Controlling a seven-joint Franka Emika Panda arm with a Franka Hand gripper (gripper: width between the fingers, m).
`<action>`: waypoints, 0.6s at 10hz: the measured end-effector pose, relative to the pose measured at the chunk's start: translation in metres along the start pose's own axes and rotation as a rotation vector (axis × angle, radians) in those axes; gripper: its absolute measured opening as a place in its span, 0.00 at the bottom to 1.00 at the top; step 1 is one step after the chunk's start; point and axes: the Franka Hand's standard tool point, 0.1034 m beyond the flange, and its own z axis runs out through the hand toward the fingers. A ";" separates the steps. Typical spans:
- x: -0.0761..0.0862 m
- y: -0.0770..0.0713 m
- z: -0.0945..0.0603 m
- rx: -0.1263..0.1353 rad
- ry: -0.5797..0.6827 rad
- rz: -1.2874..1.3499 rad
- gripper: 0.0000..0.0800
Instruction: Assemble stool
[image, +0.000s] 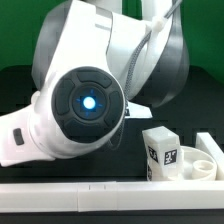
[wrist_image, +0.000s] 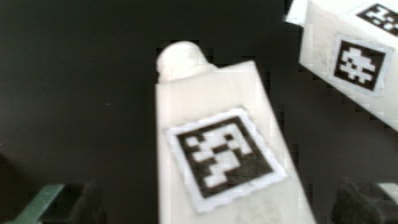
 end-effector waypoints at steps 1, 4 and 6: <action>0.001 -0.001 0.000 0.000 -0.001 0.005 0.81; 0.000 0.000 0.001 0.001 -0.001 0.004 0.58; -0.004 -0.001 -0.004 0.003 -0.004 0.006 0.40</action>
Offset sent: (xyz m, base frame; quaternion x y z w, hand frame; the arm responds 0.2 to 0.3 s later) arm 0.0000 0.0000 0.0000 0.0000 0.0000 0.0000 1.0000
